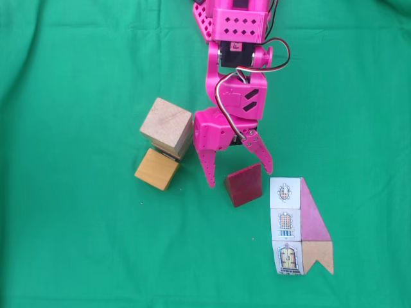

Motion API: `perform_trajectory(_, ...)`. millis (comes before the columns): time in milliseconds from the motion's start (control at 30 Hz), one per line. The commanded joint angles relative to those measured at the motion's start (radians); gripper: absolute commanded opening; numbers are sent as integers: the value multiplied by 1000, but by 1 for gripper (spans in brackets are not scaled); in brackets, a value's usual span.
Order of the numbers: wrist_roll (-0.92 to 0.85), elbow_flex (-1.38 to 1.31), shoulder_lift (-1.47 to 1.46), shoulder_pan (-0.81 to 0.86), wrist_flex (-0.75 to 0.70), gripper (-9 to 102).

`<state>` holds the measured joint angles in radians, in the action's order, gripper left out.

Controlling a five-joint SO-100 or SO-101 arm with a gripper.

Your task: Grasp some building blocks and build the house on the picture.

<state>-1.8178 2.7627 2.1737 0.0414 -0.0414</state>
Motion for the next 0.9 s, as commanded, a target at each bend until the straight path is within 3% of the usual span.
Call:
perform_trajectory(0, -2, -38, -2, 5, 17, 46)
perform_trajectory(867, 14, -43, -2, 2, 17, 46)
